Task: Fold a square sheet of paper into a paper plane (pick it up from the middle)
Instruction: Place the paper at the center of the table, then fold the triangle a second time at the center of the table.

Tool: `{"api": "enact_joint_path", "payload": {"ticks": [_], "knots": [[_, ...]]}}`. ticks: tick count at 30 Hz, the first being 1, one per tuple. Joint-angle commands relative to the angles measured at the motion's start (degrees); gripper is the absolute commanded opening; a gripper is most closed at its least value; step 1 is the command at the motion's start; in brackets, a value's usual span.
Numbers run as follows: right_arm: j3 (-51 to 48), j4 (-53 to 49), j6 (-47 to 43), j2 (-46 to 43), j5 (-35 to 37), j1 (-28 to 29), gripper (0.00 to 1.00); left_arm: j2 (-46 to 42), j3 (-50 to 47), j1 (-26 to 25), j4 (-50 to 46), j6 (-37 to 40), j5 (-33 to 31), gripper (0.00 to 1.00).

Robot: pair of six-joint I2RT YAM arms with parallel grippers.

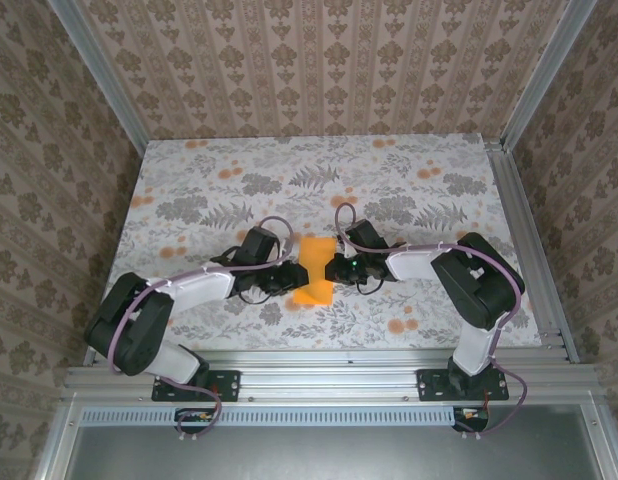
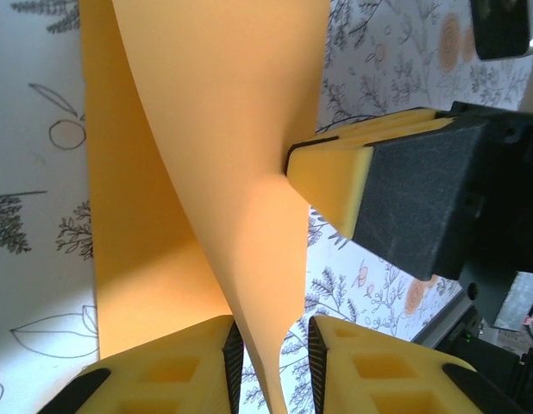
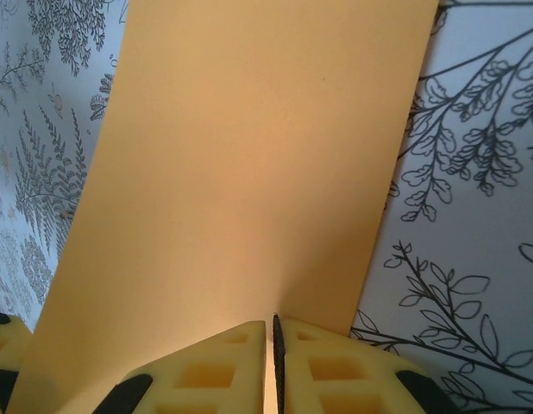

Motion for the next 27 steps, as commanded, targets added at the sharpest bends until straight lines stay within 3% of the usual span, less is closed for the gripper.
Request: {"api": "enact_joint_path", "payload": {"ticks": [1, 15, 27], "knots": [[0.8, -3.3, -1.3, 0.6, 1.7, 0.6, 0.15, -1.1, -1.2, -0.6, -1.9, 0.2, -0.7, 0.28], [0.5, -3.2, -1.3, 0.5, 1.8, 0.6, 0.14, -4.1, -2.6, -1.7, -5.4, 0.8, -2.6, 0.24], [0.3, -3.4, -1.3, -0.2, 1.8, 0.5, 0.13, -4.0, -2.2, -2.0, -6.6, 1.3, -3.2, 0.09]]}}
